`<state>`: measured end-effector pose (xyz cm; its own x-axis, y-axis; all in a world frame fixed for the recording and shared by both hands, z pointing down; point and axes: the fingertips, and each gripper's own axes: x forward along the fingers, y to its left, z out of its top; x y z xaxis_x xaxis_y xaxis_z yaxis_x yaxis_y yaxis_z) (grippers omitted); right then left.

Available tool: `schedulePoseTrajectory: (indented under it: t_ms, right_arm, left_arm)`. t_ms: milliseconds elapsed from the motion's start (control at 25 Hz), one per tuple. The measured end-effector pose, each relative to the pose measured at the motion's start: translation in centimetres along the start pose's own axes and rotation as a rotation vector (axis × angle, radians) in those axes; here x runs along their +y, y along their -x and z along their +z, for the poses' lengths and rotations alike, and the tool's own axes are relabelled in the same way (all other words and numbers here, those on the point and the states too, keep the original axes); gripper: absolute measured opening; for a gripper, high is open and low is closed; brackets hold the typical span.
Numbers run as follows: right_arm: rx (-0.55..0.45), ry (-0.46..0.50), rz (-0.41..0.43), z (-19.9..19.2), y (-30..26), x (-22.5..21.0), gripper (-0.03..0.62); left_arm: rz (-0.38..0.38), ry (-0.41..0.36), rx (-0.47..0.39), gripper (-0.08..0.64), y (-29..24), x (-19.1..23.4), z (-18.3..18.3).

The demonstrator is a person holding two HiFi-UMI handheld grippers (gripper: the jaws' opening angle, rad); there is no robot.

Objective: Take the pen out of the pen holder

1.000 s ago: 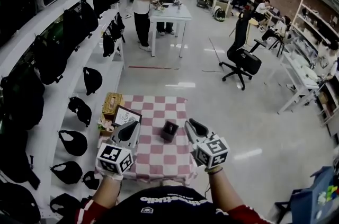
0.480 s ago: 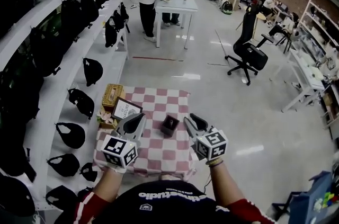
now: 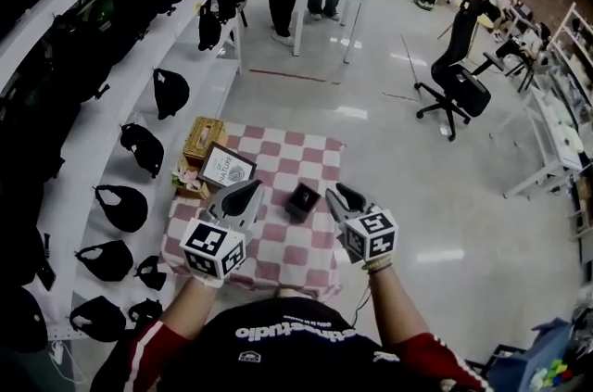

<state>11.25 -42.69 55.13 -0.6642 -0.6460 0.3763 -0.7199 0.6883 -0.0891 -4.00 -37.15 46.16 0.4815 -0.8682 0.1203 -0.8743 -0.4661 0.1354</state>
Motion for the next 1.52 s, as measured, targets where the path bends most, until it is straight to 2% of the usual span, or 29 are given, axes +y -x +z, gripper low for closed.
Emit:
schedulePoseTrajectory:
  t_ms: [320,720,1200,1520]
  right_arm:
    - [0.067,0.01,0.059,-3.1,-3.1,-1.7,0.098]
    - [0.181,0.042,0.14,-8.1,-7.0,-1.5,0.098]
    - [0.307,0.075,0.167,-13.7,-10.5,-2.1,0.098]
    - [0.372,0.125,0.196,-16.5,-12.7,-2.2,0.1]
  left_arm:
    - [0.066,0.007,0.004,0.006,-0.8,0.4,-1.2]
    - [0.134,-0.002,0.026,0.006,-1.0,1.0,-2.6]
    - [0.165,0.008,0.061,0.005,-1.7,1.7,-3.6]
    - [0.215,0.038,0.073,0.005,-0.9,3.1,-4.1]
